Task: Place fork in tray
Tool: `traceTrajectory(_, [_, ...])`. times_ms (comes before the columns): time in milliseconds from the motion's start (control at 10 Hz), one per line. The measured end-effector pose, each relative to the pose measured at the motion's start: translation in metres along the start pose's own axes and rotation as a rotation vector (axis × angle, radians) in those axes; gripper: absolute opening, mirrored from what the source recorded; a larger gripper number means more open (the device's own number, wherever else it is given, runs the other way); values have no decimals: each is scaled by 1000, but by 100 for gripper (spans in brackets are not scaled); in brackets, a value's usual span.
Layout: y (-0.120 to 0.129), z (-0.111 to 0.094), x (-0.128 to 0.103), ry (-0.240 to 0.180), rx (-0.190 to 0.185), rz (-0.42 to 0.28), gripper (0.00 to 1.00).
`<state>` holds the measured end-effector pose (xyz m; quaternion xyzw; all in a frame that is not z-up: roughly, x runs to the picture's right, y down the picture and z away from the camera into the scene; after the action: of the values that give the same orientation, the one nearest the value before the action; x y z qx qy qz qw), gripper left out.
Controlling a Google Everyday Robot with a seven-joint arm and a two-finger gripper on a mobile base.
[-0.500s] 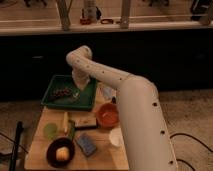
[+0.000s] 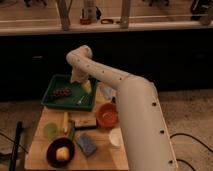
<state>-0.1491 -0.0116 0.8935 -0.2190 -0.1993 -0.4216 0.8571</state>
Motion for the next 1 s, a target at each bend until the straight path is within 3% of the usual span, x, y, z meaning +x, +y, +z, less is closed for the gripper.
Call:
traceTrajectory(400, [3, -6, -2, 5, 11, 8, 80])
traceTrajectory(1000, [9, -12, 2, 21, -2, 51, 80])
